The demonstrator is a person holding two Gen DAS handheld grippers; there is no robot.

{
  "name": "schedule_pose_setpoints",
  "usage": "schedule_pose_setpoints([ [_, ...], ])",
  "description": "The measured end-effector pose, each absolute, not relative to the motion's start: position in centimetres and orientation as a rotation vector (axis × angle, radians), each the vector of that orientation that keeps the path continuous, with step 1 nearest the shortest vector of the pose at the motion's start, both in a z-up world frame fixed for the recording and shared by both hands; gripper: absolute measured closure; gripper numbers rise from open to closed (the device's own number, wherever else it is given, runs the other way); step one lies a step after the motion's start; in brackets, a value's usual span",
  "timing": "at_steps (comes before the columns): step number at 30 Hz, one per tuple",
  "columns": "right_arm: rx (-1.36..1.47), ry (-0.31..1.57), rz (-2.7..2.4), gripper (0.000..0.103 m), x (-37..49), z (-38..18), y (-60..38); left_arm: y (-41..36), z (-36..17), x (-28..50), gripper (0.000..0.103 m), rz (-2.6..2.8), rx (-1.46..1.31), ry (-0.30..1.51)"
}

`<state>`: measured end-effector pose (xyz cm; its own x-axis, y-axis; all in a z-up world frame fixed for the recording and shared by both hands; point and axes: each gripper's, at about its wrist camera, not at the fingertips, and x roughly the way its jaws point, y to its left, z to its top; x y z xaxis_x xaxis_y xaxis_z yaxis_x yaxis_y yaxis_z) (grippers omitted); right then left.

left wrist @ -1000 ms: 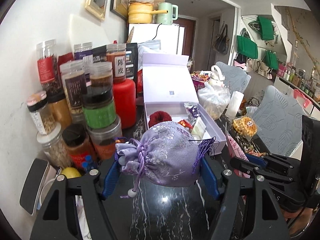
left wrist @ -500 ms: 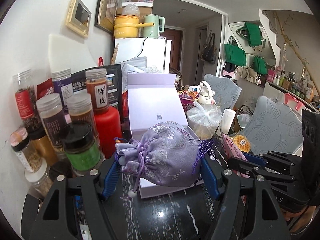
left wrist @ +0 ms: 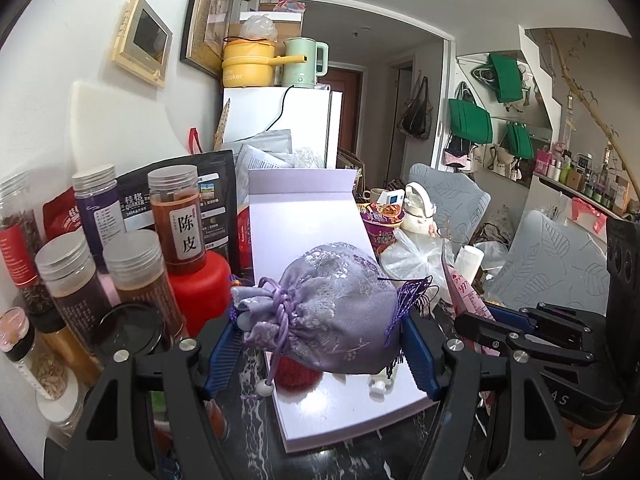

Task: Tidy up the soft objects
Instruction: 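Carry the lavender pouch and pink squeeze pouch with both grippers over the box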

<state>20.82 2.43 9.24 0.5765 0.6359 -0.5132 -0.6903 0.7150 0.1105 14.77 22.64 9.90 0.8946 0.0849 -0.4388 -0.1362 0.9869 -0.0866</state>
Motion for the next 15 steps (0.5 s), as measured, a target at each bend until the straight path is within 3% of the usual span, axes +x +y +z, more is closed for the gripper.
schedule_pose_setpoints([
  [15,-0.076,0.509,0.748,0.083,26.4,10.9,4.1,23.9,11.1,20.8,0.032,0.122,-0.132,0.405],
])
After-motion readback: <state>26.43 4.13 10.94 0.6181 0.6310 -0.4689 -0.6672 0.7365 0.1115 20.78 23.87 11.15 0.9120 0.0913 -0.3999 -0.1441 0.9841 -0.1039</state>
